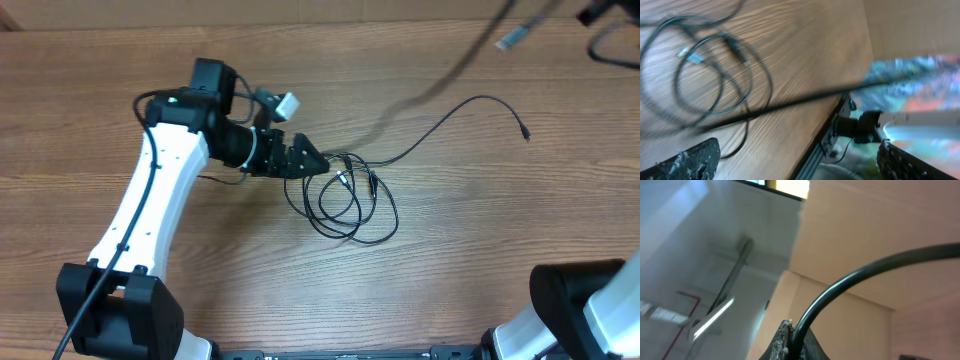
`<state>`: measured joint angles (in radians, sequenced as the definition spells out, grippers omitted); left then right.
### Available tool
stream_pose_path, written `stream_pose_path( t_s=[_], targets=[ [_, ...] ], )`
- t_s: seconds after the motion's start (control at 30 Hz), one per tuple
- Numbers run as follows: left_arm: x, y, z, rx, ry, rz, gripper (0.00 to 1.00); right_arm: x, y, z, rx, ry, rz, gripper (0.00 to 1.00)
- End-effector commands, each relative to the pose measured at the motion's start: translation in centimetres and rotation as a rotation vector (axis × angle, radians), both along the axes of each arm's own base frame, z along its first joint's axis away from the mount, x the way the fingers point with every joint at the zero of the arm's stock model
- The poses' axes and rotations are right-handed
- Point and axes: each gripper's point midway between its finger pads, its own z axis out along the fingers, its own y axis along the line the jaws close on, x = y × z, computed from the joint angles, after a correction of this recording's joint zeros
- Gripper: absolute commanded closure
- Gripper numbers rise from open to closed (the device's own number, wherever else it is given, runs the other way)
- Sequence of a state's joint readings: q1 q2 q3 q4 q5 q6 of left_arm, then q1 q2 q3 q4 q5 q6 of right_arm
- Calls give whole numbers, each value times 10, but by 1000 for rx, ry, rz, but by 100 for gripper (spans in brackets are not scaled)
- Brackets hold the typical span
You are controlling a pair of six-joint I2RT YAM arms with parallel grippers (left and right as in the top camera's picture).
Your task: Untangle cables
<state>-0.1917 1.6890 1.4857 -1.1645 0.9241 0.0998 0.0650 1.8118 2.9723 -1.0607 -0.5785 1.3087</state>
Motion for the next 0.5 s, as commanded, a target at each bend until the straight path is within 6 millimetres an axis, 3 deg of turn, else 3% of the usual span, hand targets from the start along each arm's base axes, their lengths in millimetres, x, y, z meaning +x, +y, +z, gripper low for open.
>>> stream_pose_path(
  t_s=[0.0,0.23,0.47],
  targets=[
    [-3,-27,9,-38,-157,-141,0,-7,1,5,6,-15,23,96],
    [23,-33,4,35,-326,-139,0,-16,7,15,-2,-69,72,96],
    [38,-17,10,67,-408,-124,0,-12,3,11,-12,-56,57,96]
  ],
)
